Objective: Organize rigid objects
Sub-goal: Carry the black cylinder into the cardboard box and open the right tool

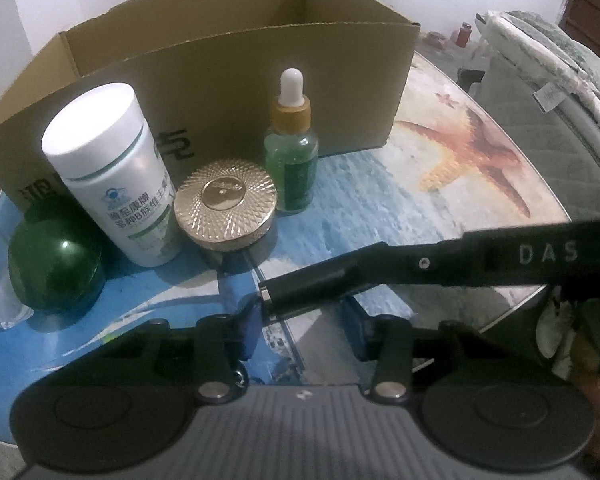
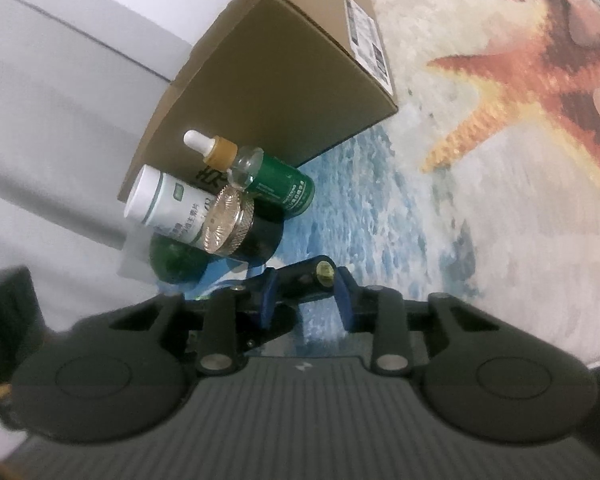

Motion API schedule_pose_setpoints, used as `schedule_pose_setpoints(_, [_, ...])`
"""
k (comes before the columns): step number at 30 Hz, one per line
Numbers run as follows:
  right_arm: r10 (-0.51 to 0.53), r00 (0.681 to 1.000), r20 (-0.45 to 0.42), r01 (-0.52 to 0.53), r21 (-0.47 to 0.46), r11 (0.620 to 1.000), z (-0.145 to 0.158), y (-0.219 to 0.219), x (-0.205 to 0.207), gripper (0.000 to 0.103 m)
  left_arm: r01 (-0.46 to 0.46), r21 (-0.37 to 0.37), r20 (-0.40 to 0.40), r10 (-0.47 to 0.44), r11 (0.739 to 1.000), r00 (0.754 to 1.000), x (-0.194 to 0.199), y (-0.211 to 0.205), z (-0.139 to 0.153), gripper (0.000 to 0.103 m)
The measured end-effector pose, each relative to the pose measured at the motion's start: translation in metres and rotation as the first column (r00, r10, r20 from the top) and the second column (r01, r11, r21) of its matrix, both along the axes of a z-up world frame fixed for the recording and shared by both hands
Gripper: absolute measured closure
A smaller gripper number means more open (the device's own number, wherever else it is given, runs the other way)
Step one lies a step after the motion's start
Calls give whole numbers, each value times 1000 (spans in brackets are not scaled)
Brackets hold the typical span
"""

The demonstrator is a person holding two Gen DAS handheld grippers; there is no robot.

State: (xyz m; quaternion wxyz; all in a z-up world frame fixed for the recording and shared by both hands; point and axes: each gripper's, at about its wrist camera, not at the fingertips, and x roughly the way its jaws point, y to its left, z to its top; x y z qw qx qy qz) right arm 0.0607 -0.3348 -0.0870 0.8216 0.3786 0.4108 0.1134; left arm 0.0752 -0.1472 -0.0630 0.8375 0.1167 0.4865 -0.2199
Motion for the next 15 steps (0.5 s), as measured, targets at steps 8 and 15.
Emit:
schedule_pose_setpoints(8, [10, 999, 30, -8, -52, 999, 14, 4, -9, 75, 18, 1, 54, -18, 1000, 998, -13, -2, 18, 59])
schedule_pose_setpoints(15, [8, 996, 94, 2, -104, 995, 49, 9, -24, 74, 23, -25, 156, -19, 999, 988, -31, -4, 52, 59])
